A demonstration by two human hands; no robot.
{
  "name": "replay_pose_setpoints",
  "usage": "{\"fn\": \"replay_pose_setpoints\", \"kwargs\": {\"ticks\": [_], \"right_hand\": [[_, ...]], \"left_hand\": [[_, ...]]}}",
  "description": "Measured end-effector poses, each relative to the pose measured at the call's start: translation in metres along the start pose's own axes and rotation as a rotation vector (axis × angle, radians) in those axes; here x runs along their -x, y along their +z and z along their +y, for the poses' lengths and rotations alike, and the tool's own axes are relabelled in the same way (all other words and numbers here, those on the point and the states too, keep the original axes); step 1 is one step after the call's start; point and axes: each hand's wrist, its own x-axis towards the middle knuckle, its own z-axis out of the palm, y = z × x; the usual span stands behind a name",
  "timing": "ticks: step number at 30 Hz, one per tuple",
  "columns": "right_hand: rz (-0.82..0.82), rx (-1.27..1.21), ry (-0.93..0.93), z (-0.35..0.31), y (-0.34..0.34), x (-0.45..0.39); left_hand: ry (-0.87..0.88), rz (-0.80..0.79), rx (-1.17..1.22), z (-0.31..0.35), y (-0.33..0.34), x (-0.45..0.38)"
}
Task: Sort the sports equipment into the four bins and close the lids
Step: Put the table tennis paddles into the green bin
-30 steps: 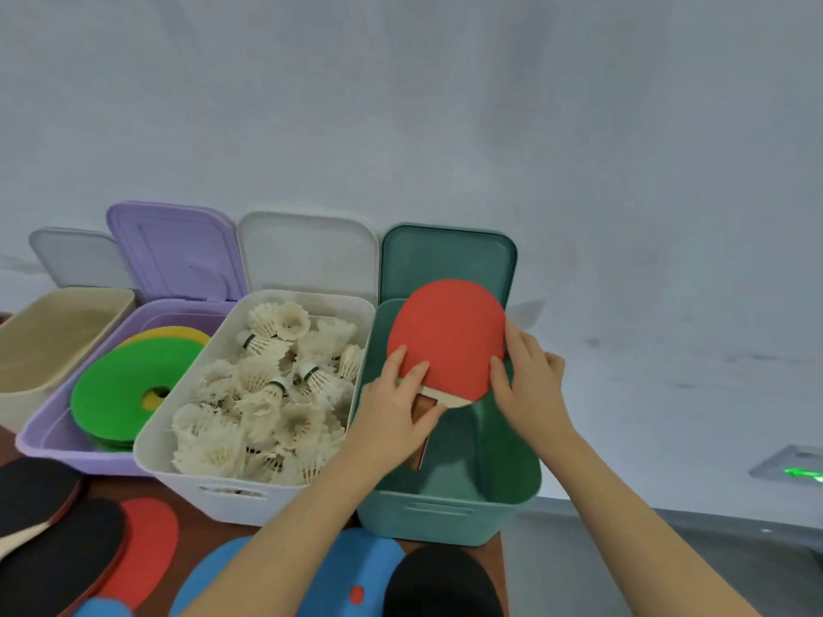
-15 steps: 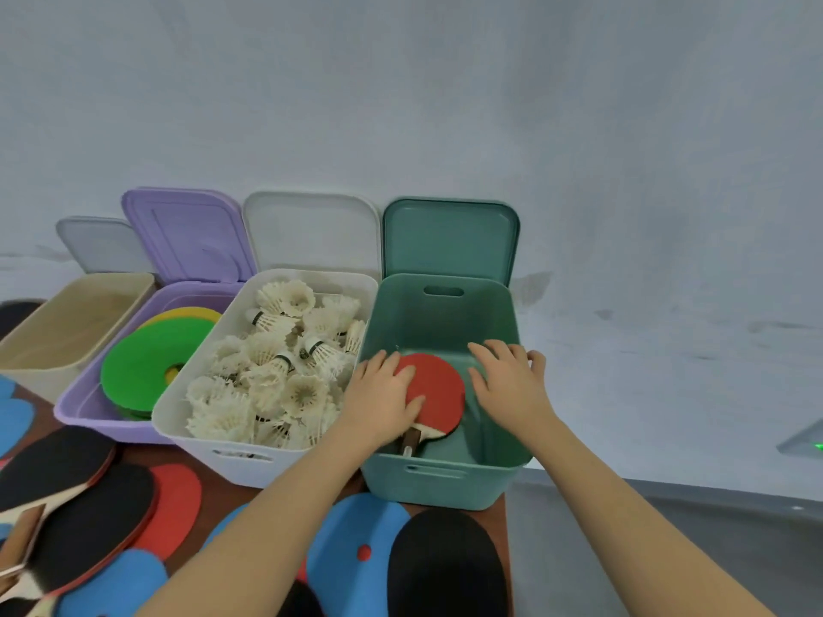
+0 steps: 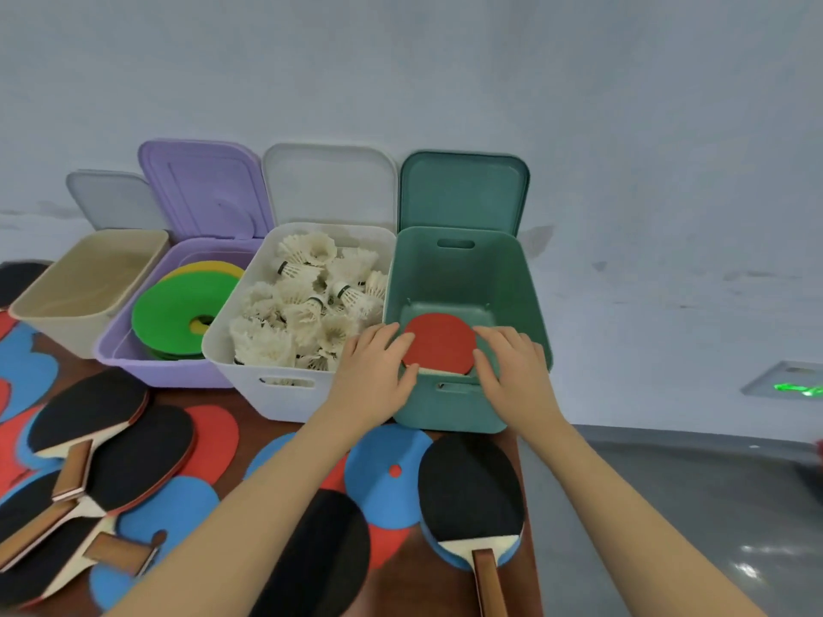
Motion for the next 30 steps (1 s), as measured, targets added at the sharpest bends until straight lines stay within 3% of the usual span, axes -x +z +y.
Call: {"fn": "replay_pose_setpoints", "kwargs": {"ticks": [7, 10, 13, 16, 19, 24, 30], "right_hand": [[0.080, -0.057, 0.038, -0.033, 0.001, 0.063], [0.060, -0.062, 0.082, -0.037, 0.008, 0.098], [-0.102, 0.024, 0.203, -0.027, 0.022, 0.133], [-0.375, 0.184, 0.408, -0.013, 0.035, 0.160], [-0.565, 0.316, 0.492, -0.002, 0.046, 0.179], [-0.625, 0.297, 0.504, 0.008, 0.060, 0.190], [-0.523, 0.257, 0.390, 0.021, 0.074, 0.194]], "left_hand": [[0.042, 0.122, 0.158, -0.008, 0.012, 0.069], [0.025, 0.103, 0.190, -0.010, 0.025, 0.098], [0.008, -0.018, 0.205, -0.013, 0.041, 0.121], [0.007, -0.258, 0.146, -0.007, 0.056, 0.133], [0.020, -0.473, 0.039, 0.002, 0.077, 0.135], [-0.068, -0.655, 0.068, 0.018, 0.111, 0.115], [-0.069, -0.656, 0.045, 0.019, 0.127, 0.108]]}}
